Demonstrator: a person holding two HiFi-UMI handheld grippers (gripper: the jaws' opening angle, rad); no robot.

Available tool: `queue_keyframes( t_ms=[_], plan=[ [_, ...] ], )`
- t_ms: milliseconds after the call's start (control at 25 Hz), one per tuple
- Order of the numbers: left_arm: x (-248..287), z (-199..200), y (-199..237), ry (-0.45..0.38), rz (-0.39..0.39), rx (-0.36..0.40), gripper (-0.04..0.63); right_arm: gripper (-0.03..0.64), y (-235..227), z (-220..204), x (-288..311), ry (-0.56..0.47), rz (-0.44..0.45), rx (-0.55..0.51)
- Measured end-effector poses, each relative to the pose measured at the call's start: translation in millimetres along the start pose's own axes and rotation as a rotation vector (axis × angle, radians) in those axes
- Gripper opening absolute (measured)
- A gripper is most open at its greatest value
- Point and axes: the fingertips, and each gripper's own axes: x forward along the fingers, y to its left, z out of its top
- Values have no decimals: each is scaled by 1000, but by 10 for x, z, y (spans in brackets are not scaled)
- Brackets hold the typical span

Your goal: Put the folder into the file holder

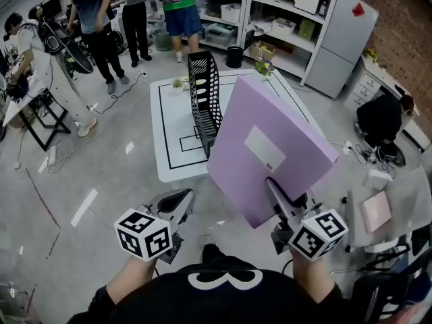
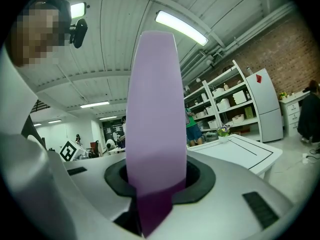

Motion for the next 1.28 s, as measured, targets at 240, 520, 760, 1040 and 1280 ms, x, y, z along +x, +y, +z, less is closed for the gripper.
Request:
queue_keyframes(
  t_ms=[240, 520, 760, 1040, 1280],
  plan=[
    [373, 325, 378, -8, 15, 5, 6, 140, -321, 241, 557, -40, -8, -2],
    [690, 717, 732, -32, 35, 18, 6, 137, -455, 574, 1057, -39, 54, -5],
    [847, 941, 1032, -66, 50, 24, 6, 135, -441, 876, 1313, -52, 104, -20],
    [876, 1127, 1271, -78, 43, 41, 6, 135, -463, 1118, 1601, -104, 30, -105],
    [939, 1301, 1633, -55, 2, 51, 6, 135, -425, 1154, 2077, -130, -54, -138]
  ],
)
